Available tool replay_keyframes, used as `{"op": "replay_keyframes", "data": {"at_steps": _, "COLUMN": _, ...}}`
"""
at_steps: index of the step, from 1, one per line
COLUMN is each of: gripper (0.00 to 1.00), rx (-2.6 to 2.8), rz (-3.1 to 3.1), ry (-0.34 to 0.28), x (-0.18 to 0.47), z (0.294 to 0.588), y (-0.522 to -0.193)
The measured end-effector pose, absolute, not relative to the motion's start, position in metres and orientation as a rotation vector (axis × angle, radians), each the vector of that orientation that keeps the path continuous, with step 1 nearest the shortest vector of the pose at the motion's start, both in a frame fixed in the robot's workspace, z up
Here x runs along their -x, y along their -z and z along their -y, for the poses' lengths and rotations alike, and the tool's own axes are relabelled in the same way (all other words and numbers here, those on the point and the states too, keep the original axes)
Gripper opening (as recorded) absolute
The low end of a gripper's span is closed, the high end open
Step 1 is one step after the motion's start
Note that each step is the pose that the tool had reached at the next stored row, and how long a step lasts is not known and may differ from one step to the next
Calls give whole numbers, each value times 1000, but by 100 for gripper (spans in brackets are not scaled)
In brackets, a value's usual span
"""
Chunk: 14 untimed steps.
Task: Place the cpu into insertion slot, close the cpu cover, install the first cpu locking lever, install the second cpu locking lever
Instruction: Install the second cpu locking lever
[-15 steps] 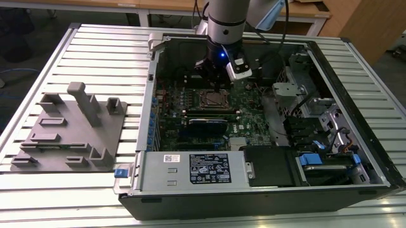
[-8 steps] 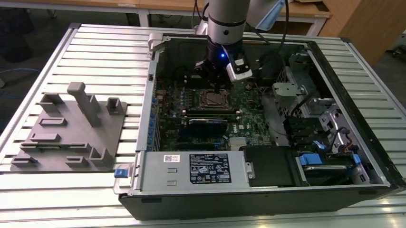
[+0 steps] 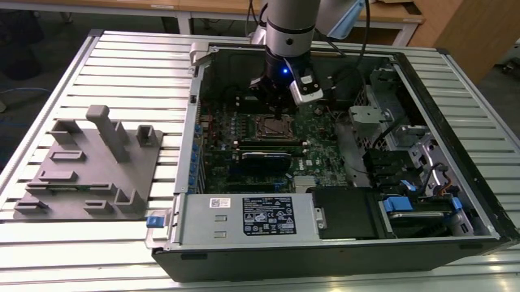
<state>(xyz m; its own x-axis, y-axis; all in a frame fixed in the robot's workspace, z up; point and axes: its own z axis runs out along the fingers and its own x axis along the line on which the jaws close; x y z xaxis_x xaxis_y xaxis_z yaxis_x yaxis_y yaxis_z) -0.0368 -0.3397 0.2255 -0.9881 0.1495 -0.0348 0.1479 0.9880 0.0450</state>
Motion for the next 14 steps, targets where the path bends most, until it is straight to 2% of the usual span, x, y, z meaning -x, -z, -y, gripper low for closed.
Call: {"op": "replay_keyframes", "data": {"at_steps": 14, "gripper": 10, "rx": -231, "rz": -3094, "ry": -58, "x": 37, "z": 339, "y": -226}}
